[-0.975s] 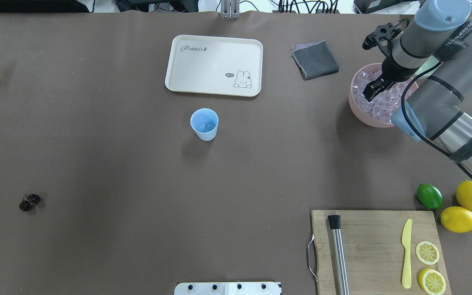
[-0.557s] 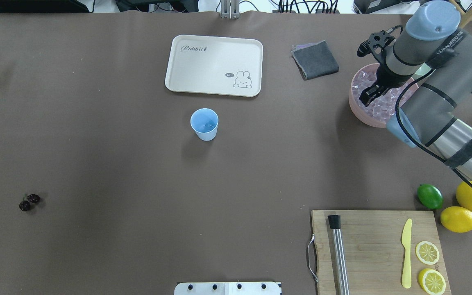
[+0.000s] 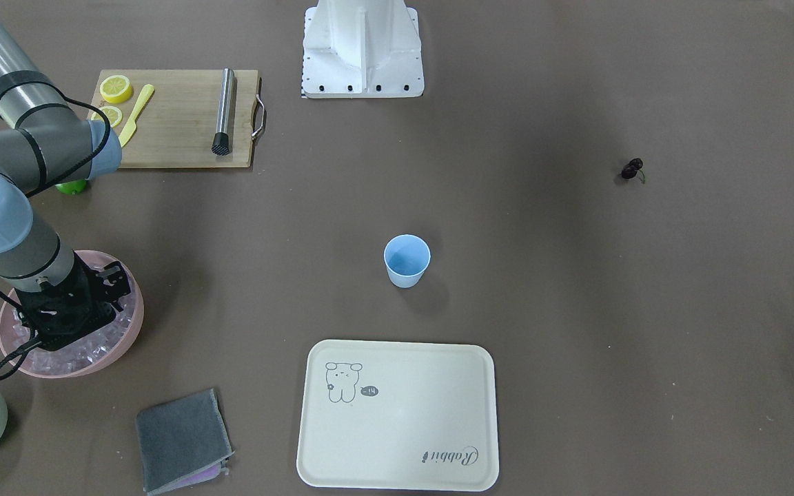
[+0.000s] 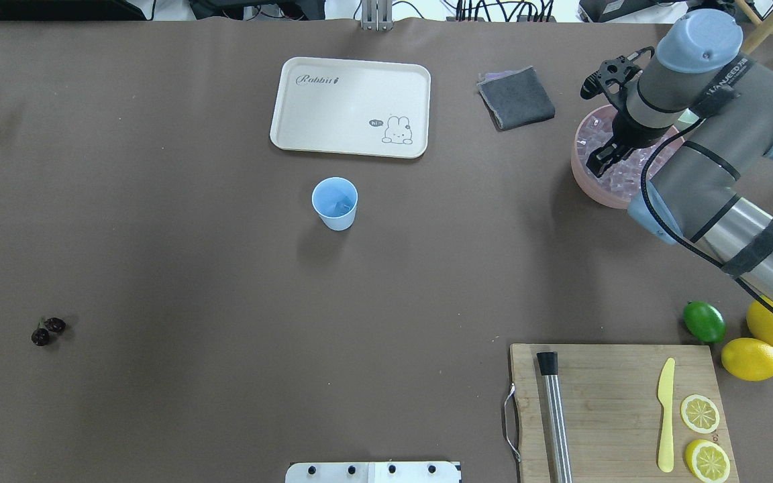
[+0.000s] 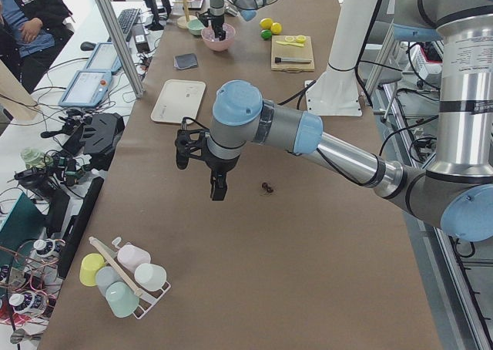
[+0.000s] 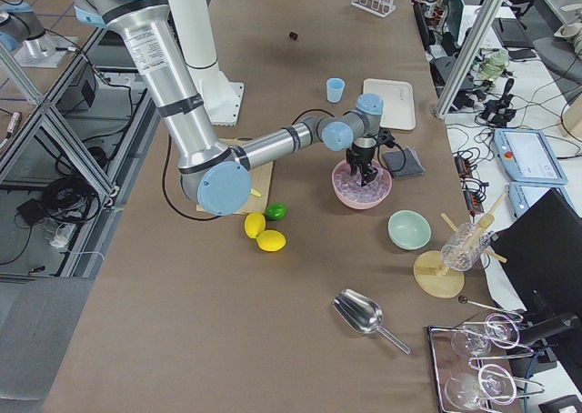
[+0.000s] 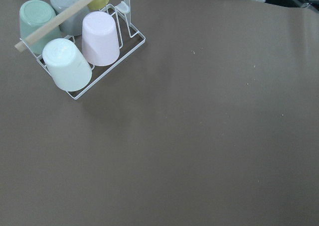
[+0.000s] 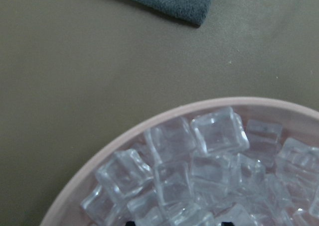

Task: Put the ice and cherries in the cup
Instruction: 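Grasp another ice cube in the pink bowl with the right gripper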

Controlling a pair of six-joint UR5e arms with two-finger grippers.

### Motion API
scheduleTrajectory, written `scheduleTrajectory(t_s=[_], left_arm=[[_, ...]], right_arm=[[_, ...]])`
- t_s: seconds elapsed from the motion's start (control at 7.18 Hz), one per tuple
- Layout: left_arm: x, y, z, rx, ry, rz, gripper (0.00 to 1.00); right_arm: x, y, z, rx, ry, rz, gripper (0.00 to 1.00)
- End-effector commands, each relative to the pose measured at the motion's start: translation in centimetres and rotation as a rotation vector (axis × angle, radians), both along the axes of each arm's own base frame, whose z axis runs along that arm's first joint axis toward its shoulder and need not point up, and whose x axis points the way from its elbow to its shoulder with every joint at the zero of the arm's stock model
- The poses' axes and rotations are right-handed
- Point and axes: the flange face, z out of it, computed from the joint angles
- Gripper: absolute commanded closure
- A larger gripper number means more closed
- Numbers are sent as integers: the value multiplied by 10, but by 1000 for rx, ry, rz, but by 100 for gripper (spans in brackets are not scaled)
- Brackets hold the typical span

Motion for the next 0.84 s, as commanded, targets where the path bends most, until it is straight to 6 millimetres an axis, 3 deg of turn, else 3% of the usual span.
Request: scheduleTrajectory(t_s=[0.0, 0.28, 0.56, 0.7], left_arm=[[-1, 1, 1, -2, 0, -3, 2], [-1, 1, 2, -3, 1, -3, 2], [-1, 1, 1, -2, 0, -2, 2], [-1, 0, 2, -3, 1, -2, 2]], right_arm=[[6, -5, 0, 3, -17, 12, 78], [28, -13, 1, -14, -33, 35, 82], [47, -16, -16, -30, -64, 49, 82], [44, -21, -57, -58, -57, 66, 82]])
